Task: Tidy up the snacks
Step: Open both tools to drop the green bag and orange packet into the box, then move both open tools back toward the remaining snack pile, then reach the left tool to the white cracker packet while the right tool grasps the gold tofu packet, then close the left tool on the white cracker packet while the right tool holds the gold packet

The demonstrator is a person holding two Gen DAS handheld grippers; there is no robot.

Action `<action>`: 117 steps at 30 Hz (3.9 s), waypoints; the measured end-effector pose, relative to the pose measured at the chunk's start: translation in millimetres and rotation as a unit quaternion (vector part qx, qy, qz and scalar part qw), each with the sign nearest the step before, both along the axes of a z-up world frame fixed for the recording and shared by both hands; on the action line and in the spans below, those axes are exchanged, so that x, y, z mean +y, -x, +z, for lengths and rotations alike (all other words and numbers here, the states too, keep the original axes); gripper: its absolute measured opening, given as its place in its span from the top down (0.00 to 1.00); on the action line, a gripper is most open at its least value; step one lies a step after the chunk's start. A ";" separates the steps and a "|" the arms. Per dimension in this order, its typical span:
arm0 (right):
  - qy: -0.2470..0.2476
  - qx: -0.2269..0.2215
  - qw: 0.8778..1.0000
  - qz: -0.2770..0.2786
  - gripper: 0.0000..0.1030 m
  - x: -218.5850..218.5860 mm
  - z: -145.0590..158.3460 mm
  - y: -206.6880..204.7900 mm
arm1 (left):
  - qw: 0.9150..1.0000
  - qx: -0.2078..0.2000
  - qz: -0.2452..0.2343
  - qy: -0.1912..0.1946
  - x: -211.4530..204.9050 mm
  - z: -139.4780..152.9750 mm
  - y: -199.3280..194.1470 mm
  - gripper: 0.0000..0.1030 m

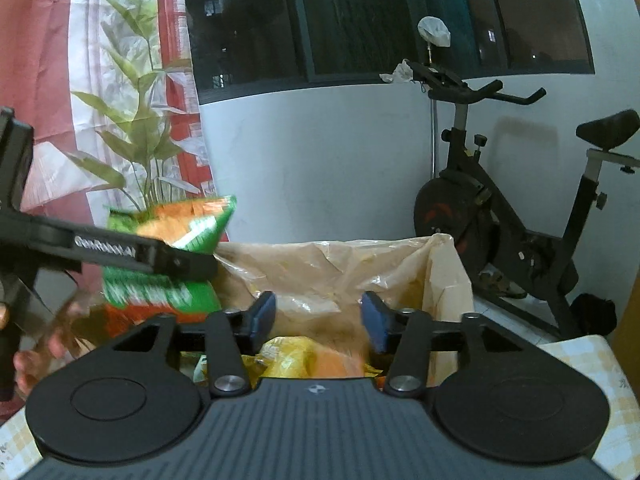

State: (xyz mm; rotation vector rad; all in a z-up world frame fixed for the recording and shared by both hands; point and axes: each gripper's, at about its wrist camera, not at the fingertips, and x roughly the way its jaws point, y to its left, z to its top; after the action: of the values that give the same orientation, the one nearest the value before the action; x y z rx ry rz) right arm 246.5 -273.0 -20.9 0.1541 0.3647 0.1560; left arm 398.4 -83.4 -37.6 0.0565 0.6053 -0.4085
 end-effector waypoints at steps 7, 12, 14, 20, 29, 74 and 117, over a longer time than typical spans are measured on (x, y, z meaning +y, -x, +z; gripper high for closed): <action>0.001 -0.001 1.000 0.020 0.47 12.3 3.2 4.0 | 0.999 0.003 0.009 0.042 15.7 7.6 3.8 0.06; 0.001 -0.005 1.000 0.023 0.47 17.4 7.5 10.1 | 0.998 -0.030 0.023 0.049 27.9 23.9 18.9 0.06; -0.001 -0.007 1.000 0.020 0.47 18.4 9.3 14.1 | 0.997 -0.046 0.026 0.056 36.1 29.7 30.2 0.07; 0.000 -0.021 1.000 0.005 0.47 23.0 12.1 37.9 | 0.995 -0.078 0.041 0.045 64.1 36.6 72.0 0.08; 0.016 -0.042 0.999 0.005 0.47 39.5 0.2 91.3 | 0.996 -0.069 0.057 0.026 110.9 1.8 136.6 0.10; 0.158 0.191 0.945 0.214 0.42 156.3 -154.7 76.6 | 0.986 0.082 0.145 0.006 147.5 -121.6 191.6 0.16; 0.030 0.141 0.987 0.067 0.51 48.1 -164.5 132.6 | 0.984 0.156 -0.082 -0.025 48.9 -165.5 127.7 0.30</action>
State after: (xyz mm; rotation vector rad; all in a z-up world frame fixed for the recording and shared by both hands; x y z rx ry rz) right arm 113.9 -224.9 -185.4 0.0911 0.6621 0.2567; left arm 270.8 -34.5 -203.1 0.0924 0.9243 -0.5668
